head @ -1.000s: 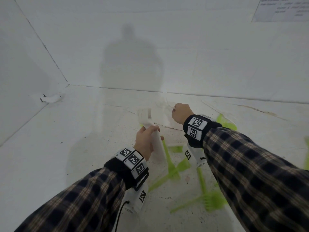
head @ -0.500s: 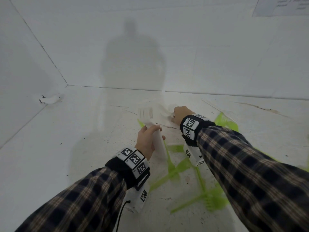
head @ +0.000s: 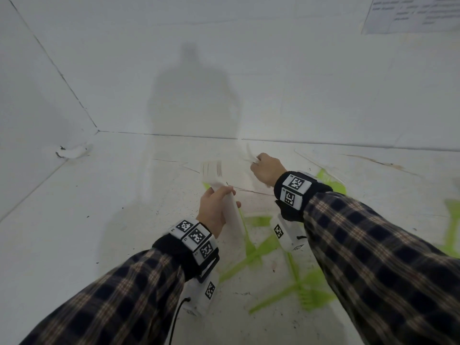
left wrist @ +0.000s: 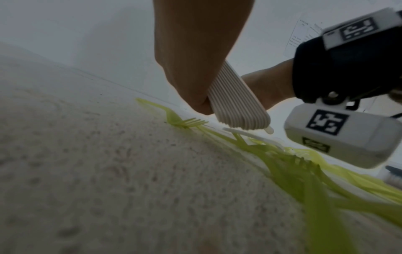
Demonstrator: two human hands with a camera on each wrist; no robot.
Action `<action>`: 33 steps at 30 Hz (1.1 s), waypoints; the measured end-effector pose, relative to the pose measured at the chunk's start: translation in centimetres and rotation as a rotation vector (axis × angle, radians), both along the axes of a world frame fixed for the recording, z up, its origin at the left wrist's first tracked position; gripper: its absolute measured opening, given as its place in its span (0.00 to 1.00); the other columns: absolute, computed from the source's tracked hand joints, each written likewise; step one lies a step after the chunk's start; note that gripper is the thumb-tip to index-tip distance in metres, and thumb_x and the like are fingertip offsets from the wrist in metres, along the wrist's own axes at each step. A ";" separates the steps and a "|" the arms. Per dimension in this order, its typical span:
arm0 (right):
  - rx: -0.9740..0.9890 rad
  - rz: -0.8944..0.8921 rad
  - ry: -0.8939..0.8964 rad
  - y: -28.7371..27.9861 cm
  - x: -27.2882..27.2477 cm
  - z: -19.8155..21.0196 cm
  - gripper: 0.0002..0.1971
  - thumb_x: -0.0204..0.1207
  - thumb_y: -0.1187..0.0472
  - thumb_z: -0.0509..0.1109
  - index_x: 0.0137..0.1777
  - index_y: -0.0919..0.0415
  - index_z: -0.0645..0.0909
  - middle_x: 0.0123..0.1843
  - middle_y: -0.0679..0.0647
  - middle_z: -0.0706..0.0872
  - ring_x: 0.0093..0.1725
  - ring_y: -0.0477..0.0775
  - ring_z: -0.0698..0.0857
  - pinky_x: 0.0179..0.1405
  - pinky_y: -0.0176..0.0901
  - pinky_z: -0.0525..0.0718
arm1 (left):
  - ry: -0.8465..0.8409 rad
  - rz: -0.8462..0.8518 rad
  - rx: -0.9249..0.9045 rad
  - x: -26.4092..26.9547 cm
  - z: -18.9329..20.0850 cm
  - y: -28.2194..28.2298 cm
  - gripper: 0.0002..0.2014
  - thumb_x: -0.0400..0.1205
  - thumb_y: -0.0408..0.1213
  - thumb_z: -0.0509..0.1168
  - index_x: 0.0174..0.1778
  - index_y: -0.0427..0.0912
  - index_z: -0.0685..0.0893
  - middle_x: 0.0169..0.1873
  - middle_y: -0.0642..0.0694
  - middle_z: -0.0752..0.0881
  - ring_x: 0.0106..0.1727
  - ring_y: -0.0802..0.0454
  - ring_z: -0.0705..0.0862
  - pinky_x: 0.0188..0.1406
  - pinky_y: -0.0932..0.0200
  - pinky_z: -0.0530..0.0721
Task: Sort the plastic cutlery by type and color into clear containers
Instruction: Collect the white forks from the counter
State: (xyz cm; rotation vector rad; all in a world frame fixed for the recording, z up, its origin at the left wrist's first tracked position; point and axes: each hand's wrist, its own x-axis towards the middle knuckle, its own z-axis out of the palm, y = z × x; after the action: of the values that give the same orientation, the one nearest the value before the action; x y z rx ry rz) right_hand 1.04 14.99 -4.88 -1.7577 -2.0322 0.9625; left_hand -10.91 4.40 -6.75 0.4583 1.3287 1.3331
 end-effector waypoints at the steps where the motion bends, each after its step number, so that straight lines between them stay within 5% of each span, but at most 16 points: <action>1: 0.008 -0.010 0.078 -0.5 0.2 0.2 0.16 0.82 0.57 0.57 0.64 0.65 0.72 0.58 0.62 0.82 0.48 0.57 0.78 0.38 0.41 0.74 | -0.005 0.002 0.000 0.1 0.0 0.0 0.02 0.81 0.31 0.64 0.46 0.40 0.77 0.33 0.47 0.79 0.30 0.46 0.80 0.32 0.57 0.79; 3: 0.005 -0.014 0.205 -1.7 0.6 0.7 0.13 0.82 0.57 0.58 0.60 0.64 0.74 0.51 0.58 0.82 0.42 0.54 0.77 0.29 0.38 0.72 | -0.016 0.011 -0.003 0.2 0.1 0.2 0.04 0.81 0.32 0.64 0.48 0.40 0.76 0.33 0.47 0.80 0.30 0.46 0.80 0.31 0.57 0.78; 8: -0.062 0.075 0.291 -5.6 1.5 1.1 0.09 0.82 0.56 0.59 0.42 0.59 0.71 0.35 0.50 0.74 0.30 0.46 0.70 0.27 0.37 0.67 | -0.041 0.056 0.014 1.0 0.1 0.2 0.03 0.81 0.32 0.63 0.42 0.40 0.78 0.30 0.47 0.82 0.32 0.47 0.80 0.34 0.55 0.79; 12: -0.101 0.143 0.364 -8.2 2.3 0.8 0.11 0.81 0.58 0.62 0.36 0.55 0.70 0.31 0.48 0.71 0.28 0.46 0.69 0.25 0.36 0.65 | -0.018 0.039 0.024 2.3 0.1 -0.2 0.03 0.82 0.33 0.61 0.47 0.38 0.80 0.44 0.40 0.84 0.48 0.41 0.82 0.63 0.41 0.80; 14: -0.088 0.121 0.397 -9.2 2.9 0.6 0.11 0.80 0.59 0.63 0.36 0.54 0.69 0.32 0.48 0.72 0.29 0.45 0.70 0.27 0.36 0.64 | -0.035 0.020 0.022 3.1 0.1 -0.5 0.07 0.82 0.32 0.61 0.54 0.35 0.78 0.50 0.37 0.82 0.52 0.39 0.82 0.67 0.39 0.78; 19: -0.024 0.064 0.433 -10.9 5.2 0.3 0.11 0.80 0.60 0.64 0.38 0.47 0.68 0.35 0.42 0.73 0.31 0.38 0.71 0.28 0.30 0.64 | 0.009 -0.042 0.052 5.3 0.0 -1.5 0.09 0.83 0.31 0.61 0.58 0.34 0.76 0.47 0.38 0.83 0.49 0.40 0.83 0.63 0.40 0.80; 24: -0.055 0.040 0.469 -12.0 8.0 0.7 0.10 0.79 0.60 0.65 0.37 0.49 0.72 0.31 0.43 0.71 0.26 0.40 0.69 0.22 0.29 0.65 | -0.008 -0.062 0.082 7.6 0.0 -2.5 0.13 0.80 0.26 0.64 0.60 0.28 0.80 0.51 0.33 0.86 0.42 0.44 0.87 0.36 0.56 0.86; 28: -0.129 -0.013 0.561 -12.6 9.8 0.9 0.09 0.79 0.63 0.62 0.38 0.54 0.71 0.32 0.49 0.69 0.24 0.46 0.65 0.21 0.36 0.62 | -0.027 -0.088 0.118 9.5 0.4 -3.0 0.12 0.80 0.25 0.64 0.59 0.29 0.80 0.52 0.33 0.85 0.44 0.43 0.85 0.45 0.51 0.84; 33: -0.061 -0.110 0.665 -13.3 11.6 0.9 0.07 0.81 0.64 0.57 0.57 0.57 0.71 0.36 0.47 0.79 0.25 0.47 0.69 0.24 0.36 0.67 | -0.064 -0.093 0.130 11.5 0.7 -3.6 0.11 0.79 0.26 0.65 0.57 0.33 0.80 0.48 0.38 0.84 0.43 0.45 0.83 0.46 0.49 0.81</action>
State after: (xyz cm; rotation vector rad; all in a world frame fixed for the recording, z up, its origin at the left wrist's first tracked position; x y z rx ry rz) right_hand 12.65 1.70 -4.01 -1.3083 -1.4790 1.3556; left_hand 0.60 0.80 -6.03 0.5554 1.1590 1.3503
